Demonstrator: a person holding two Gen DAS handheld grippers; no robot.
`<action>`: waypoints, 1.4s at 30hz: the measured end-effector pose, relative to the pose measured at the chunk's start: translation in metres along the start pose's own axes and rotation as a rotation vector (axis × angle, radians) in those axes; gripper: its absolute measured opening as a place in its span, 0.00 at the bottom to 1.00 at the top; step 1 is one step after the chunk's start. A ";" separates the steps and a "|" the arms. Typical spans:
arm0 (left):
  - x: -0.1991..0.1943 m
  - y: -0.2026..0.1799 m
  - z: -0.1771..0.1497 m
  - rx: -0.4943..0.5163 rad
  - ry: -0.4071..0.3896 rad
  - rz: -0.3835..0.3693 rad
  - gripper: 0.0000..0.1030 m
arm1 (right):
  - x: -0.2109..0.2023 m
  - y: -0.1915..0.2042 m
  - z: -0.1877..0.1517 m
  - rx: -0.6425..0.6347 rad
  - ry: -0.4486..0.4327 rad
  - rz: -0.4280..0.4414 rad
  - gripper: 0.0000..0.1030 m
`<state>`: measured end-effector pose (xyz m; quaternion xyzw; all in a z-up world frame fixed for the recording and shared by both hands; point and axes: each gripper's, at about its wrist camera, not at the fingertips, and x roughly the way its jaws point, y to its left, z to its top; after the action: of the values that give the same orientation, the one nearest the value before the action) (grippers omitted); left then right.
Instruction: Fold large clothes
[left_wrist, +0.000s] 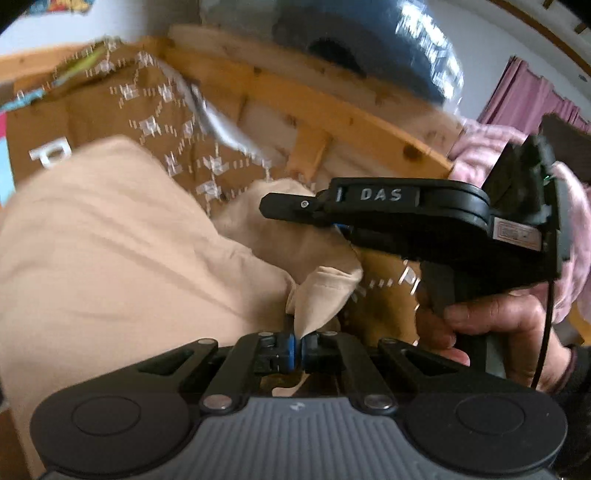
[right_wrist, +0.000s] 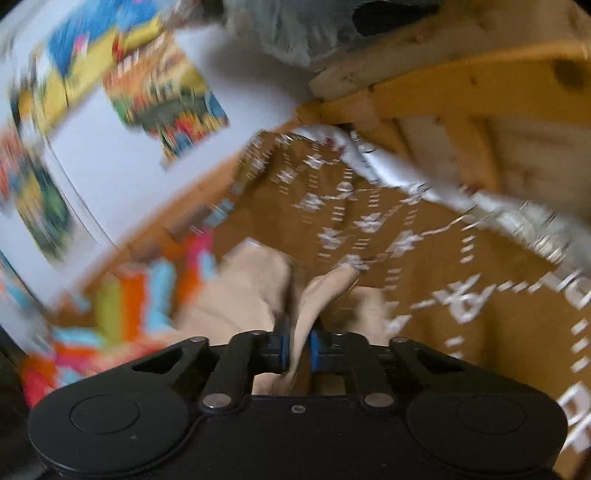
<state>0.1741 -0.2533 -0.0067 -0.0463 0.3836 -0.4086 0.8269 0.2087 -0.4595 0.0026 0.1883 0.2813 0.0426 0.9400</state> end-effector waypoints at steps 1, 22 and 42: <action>0.009 0.003 -0.005 -0.005 0.017 -0.010 0.01 | 0.005 -0.001 -0.005 -0.043 0.007 -0.042 0.07; -0.102 0.085 -0.014 -0.329 -0.204 0.031 0.64 | -0.006 0.031 -0.031 -0.424 -0.117 -0.327 0.36; -0.061 0.119 -0.034 -0.370 -0.083 0.247 0.64 | 0.184 0.088 -0.019 -0.613 0.153 -0.018 0.22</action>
<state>0.2050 -0.1227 -0.0409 -0.1669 0.4203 -0.2246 0.8631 0.3550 -0.3379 -0.0735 -0.1102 0.3267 0.1309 0.9295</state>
